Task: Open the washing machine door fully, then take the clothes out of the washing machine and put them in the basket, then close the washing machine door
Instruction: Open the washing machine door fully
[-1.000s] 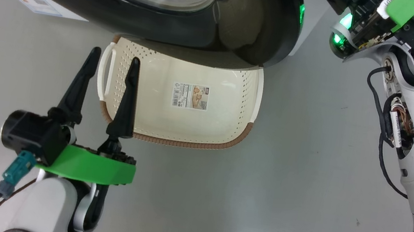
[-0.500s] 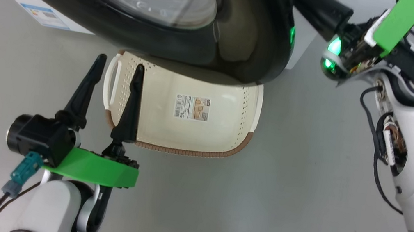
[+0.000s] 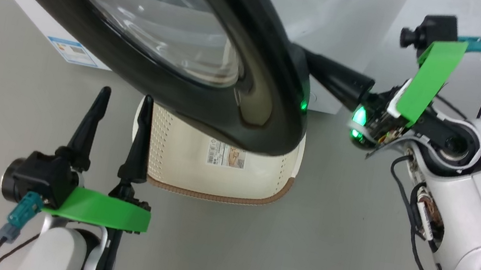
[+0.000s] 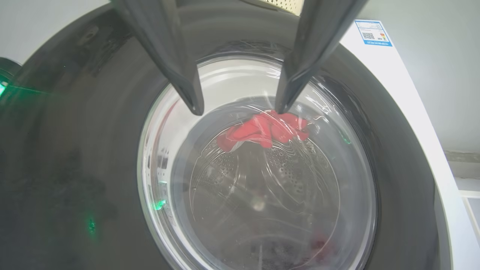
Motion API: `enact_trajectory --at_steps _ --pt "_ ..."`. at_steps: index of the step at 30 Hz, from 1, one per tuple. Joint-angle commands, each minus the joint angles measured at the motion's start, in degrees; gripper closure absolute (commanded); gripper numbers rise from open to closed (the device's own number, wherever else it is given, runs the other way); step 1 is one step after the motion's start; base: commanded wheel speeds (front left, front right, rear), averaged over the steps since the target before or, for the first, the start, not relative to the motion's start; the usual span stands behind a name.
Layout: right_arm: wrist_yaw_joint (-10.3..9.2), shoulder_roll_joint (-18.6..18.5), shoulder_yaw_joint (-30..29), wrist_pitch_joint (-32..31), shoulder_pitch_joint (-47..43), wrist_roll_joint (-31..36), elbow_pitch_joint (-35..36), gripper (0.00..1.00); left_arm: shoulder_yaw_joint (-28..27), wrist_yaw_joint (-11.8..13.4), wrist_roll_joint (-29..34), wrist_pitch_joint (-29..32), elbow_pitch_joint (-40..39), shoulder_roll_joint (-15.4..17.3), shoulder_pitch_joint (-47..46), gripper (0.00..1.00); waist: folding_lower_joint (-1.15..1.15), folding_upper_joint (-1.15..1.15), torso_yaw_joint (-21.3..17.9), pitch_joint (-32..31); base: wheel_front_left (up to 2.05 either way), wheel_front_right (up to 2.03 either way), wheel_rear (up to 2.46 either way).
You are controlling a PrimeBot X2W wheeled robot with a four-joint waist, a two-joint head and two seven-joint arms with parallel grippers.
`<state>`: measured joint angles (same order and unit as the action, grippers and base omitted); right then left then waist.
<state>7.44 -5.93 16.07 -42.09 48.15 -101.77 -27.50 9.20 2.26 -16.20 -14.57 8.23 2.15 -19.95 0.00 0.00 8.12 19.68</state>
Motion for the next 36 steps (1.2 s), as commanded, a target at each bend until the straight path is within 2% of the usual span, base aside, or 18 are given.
enact_trajectory --at_steps 1,19,36 --pt "0.05 1.61 1.17 -0.61 -0.98 0.93 2.02 1.0 -2.06 0.67 -0.41 -0.43 -1.09 0.73 0.6 0.0 0.0 0.0 0.91 -1.42 0.0 0.0 0.0" --pt "0.05 1.97 2.16 -2.32 -8.79 0.76 4.29 1.0 -2.77 2.49 -1.63 -0.43 -0.64 0.73 4.85 0.0 0.0 0.0 7.5 -7.67 0.0 0.0 0.0" --pt "0.05 2.78 5.04 -3.96 -15.52 -1.56 6.73 1.0 -2.52 2.57 -0.72 -0.43 0.35 0.73 7.75 0.0 0.0 0.0 12.75 -12.53 0.0 0.0 0.0"
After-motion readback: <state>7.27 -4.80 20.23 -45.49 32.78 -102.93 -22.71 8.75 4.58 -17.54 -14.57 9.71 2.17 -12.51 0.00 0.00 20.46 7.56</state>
